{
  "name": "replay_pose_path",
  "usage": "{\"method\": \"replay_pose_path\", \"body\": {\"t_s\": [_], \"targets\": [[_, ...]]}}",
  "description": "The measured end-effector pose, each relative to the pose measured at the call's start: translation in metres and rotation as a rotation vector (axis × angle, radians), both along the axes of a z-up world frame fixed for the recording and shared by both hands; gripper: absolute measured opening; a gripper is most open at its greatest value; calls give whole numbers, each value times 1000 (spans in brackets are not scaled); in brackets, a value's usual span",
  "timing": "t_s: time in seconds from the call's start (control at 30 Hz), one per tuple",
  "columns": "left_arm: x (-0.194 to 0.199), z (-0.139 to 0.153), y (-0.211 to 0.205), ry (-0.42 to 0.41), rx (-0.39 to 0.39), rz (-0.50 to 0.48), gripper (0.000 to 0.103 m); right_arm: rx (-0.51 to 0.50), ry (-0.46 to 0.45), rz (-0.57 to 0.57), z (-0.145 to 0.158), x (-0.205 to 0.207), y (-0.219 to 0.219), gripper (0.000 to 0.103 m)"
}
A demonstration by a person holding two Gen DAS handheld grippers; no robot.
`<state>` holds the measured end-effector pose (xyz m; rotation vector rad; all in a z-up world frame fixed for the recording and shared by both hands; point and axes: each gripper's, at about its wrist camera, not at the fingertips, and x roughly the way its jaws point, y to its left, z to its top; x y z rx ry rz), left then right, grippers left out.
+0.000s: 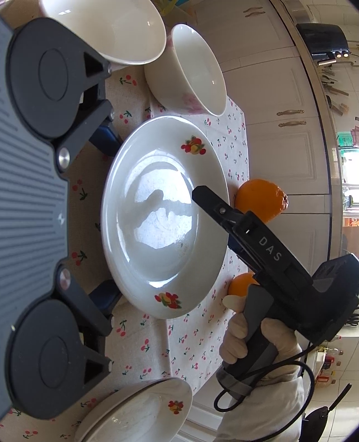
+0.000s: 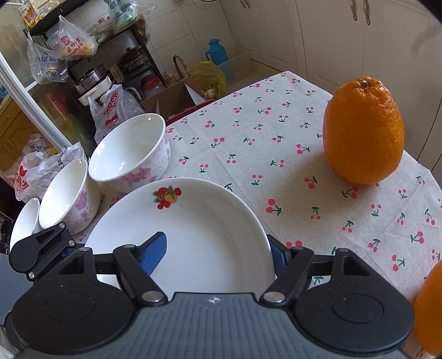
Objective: Organize plates and bowls
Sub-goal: 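Grasp the fruit-decal plate's rim with the right gripper, then lift the plate with the right gripper and carry it toward the plate stack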
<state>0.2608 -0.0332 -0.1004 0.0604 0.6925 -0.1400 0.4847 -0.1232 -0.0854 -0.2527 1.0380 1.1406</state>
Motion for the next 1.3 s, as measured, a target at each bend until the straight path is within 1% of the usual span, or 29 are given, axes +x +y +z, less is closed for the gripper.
{"method": "replay_pose_path", "body": {"t_s": [0.33,0.53,0.97,1.3], "targets": [[-3,4,-1,4,13,-32,95,-18,-4,-19,1,-8,-5,81],[-9,7,-3,15,29,-51,95,-6,-2,-27,7,-18,-11,81],[-33,28,-7,5,44,-101,95,28,-26,-74,32,-52,-33,82],[-56,43,-16,-4,36,-159,95,42,-52,-124,48,-83,-56,82]]}}
